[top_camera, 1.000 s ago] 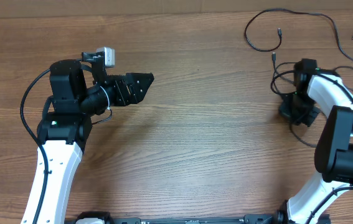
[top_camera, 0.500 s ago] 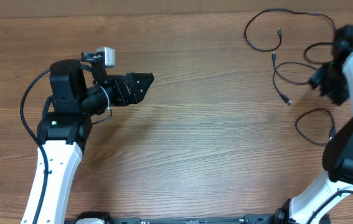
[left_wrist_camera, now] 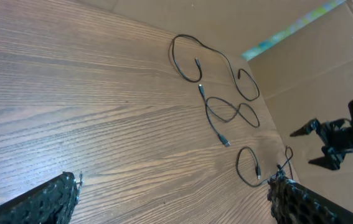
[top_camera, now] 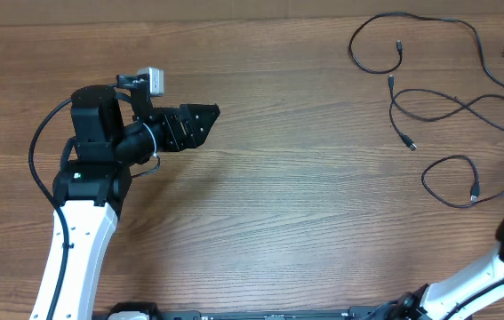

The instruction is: Untangle cables

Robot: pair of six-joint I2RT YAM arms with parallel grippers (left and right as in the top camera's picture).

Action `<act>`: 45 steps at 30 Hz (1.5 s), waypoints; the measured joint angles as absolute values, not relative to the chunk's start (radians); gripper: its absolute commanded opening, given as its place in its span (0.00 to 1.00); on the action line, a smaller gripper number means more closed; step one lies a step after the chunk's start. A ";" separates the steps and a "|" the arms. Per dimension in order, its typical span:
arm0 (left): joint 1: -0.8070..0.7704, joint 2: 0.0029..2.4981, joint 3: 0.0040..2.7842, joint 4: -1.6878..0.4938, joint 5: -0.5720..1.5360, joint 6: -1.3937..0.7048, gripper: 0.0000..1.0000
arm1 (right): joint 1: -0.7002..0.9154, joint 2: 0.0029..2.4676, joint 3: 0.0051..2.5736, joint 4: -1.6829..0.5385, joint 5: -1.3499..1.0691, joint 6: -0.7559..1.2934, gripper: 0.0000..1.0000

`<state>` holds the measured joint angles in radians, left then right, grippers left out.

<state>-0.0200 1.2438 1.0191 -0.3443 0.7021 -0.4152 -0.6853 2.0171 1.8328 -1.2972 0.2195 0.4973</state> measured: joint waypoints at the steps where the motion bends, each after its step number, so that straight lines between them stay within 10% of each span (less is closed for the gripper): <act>1: -0.020 1.244 1.019 -0.345 0.702 -0.415 1.00 | -0.703 2.025 1.833 -1.292 0.211 0.496 0.96; 13: -0.020 1.244 1.019 -0.344 0.702 -0.415 1.00 | -0.764 2.087 1.832 -1.225 0.089 0.432 0.38; 24: -0.020 1.244 1.019 -0.345 0.702 -0.415 1.00 | -0.764 2.087 1.832 -1.221 0.132 0.430 0.57; 45: -0.020 1.244 1.019 -0.345 0.702 -0.415 1.00 | -0.764 2.088 1.780 -1.177 0.155 0.426 0.16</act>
<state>-0.0200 1.2438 1.0191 -0.3447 0.7017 -0.4152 -0.7643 2.0876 1.7798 -1.1767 0.1551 0.4263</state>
